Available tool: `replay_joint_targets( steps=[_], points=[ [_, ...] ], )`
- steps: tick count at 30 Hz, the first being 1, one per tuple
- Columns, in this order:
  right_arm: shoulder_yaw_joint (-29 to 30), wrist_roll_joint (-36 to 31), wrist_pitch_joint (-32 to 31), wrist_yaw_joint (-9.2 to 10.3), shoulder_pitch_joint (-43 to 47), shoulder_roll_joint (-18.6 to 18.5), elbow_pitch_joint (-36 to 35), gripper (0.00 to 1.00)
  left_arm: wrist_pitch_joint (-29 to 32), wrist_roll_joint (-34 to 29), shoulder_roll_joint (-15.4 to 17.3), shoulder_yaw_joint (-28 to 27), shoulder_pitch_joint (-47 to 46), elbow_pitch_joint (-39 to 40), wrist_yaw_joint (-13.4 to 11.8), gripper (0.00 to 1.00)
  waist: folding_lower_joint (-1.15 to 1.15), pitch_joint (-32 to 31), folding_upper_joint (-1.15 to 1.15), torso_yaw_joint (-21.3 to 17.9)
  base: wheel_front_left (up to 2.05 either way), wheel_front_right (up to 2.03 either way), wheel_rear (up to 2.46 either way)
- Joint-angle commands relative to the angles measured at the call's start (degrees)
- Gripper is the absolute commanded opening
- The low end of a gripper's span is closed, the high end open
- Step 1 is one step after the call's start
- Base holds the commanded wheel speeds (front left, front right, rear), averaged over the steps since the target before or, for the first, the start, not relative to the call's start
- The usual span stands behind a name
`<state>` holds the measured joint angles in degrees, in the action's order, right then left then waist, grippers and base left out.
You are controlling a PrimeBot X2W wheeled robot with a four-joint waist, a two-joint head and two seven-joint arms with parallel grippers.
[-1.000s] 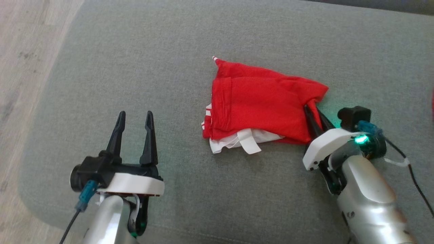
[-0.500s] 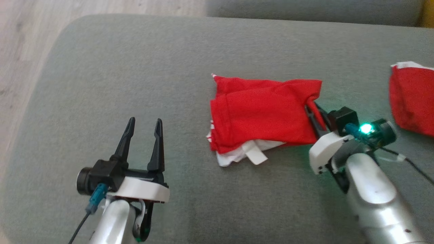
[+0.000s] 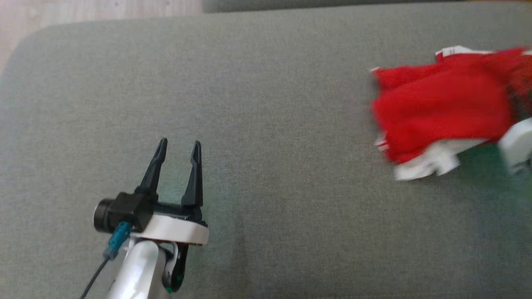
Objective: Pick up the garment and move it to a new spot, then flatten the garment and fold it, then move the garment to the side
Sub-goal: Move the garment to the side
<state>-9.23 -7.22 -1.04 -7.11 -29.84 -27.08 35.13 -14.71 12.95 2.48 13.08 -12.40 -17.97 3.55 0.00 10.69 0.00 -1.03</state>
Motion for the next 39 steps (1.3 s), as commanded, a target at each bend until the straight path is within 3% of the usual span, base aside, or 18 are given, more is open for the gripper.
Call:
replay_joint_targets(
  steps=[1,11,16,24,25,26,33,39],
  points=[
    [2.39,-0.53,-0.45,-0.37,-2.81,-3.15,-1.92,0.00,-0.29,-0.70,0.40,-1.63,-2.83,2.38,0.20,1.00,0.00,2.54,0.00,-0.80,0.00,0.00,0.00],
    [15.10,-5.45,-2.26,-0.37,-5.98,-5.22,-1.08,0.00,-0.29,-0.81,0.40,-3.99,-5.36,3.26,1.04,1.00,0.00,9.28,0.00,0.09,0.00,0.00,0.00],
    [21.97,-9.02,-3.74,-0.37,-6.73,-3.99,-2.22,0.00,-0.29,-0.46,0.40,-4.30,-6.25,3.72,1.27,1.00,0.00,11.70,0.00,0.78,0.00,0.00,0.00],
    [26.69,-11.36,-4.78,-0.37,-6.36,-1.17,-4.04,0.00,-0.29,-0.28,0.40,-3.64,-6.63,3.49,1.41,1.00,0.00,12.61,0.00,0.94,0.00,0.00,0.00],
    [27.40,-11.80,-4.86,-0.37,-6.28,-0.77,-4.43,0.78,-0.29,-0.25,0.40,-3.58,-6.65,3.40,1.39,1.00,0.00,12.50,0.00,0.90,0.00,0.00,0.00],
    [28.05,-12.14,-5.17,-0.37,-6.12,-0.26,-4.64,1.00,-0.29,-0.22,0.40,-3.50,-6.65,3.28,1.36,1.00,0.00,12.28,0.00,0.85,0.00,0.00,0.00],
    [28.44,-13.16,-4.20,-0.37,-5.01,2.98,-8.48,1.00,-0.29,-0.05,0.40,-3.68,-6.12,2.65,1.09,1.00,0.00,8.87,0.00,0.75,0.00,0.00,0.00],
    [25.72,-11.46,-1.57,-0.37,-4.80,9.52,-14.60,1.00,-0.29,0.77,0.40,-3.74,-4.36,2.74,0.32,1.00,0.00,3.38,0.00,0.98,0.00,0.00,0.00]
  ],
)
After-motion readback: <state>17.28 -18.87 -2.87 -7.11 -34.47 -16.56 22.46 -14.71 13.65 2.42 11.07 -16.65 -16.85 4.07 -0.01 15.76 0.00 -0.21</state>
